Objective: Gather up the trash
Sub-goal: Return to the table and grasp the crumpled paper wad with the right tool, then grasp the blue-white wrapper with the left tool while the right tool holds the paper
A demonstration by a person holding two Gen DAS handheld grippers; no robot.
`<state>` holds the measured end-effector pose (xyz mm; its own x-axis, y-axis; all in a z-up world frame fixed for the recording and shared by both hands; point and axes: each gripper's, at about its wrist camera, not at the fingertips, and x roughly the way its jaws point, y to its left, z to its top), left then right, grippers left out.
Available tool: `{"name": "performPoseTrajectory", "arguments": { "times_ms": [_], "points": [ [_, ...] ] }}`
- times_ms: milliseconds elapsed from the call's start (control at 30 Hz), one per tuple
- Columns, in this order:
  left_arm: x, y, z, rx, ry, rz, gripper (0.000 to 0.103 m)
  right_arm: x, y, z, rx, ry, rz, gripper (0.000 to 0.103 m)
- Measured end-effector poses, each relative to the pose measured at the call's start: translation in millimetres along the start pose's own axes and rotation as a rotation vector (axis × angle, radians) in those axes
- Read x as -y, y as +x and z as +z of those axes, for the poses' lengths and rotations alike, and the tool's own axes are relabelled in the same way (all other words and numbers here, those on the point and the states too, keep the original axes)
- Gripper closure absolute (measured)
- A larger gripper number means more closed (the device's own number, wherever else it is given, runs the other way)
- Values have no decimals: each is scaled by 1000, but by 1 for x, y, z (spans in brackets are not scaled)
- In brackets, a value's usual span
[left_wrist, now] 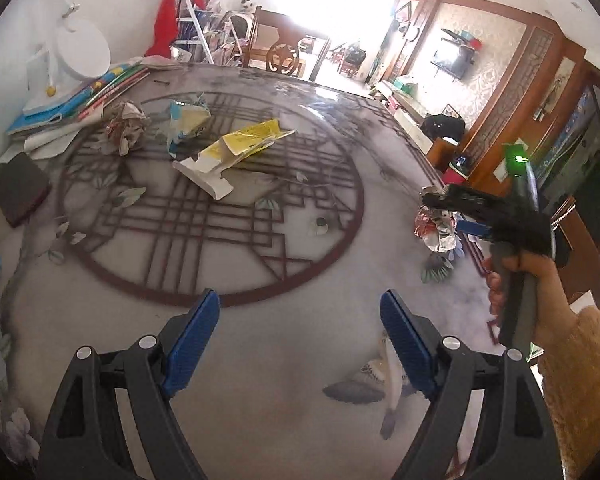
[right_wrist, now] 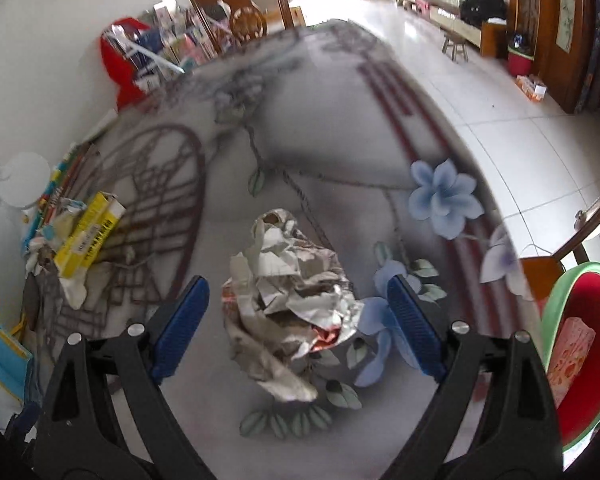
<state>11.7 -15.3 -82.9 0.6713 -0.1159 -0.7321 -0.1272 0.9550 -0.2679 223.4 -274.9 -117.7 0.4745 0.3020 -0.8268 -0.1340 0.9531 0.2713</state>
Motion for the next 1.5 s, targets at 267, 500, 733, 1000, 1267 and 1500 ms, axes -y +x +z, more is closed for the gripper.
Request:
{"name": "performPoseTrajectory", "arguments": {
  "times_ms": [267, 500, 733, 1000, 1267, 1500],
  "points": [
    [-1, 4, -6, -20, -4, 3, 24, 1, 4, -4, -22, -10, 5, 53],
    [-3, 6, 1, -6, 8, 14, 24, -4, -42, -31, 62, -59, 86, 58],
    [-14, 20, 46, 23, 51, 29, 24, 1, -91, -90, 99, -37, 163, 58],
    [-55, 49, 102, 51, -73, 36, 24, -4, -123, -143, 145, -14, 182, 58],
    [-119, 55, 151, 156, -165, 285, 26, 5, -124, -159, 151, 24, 168, 58],
    [-98, 111, 183, 33, -2, 263, 25, 3, -114, -161, 130, 33, 182, 58]
  ]
}}
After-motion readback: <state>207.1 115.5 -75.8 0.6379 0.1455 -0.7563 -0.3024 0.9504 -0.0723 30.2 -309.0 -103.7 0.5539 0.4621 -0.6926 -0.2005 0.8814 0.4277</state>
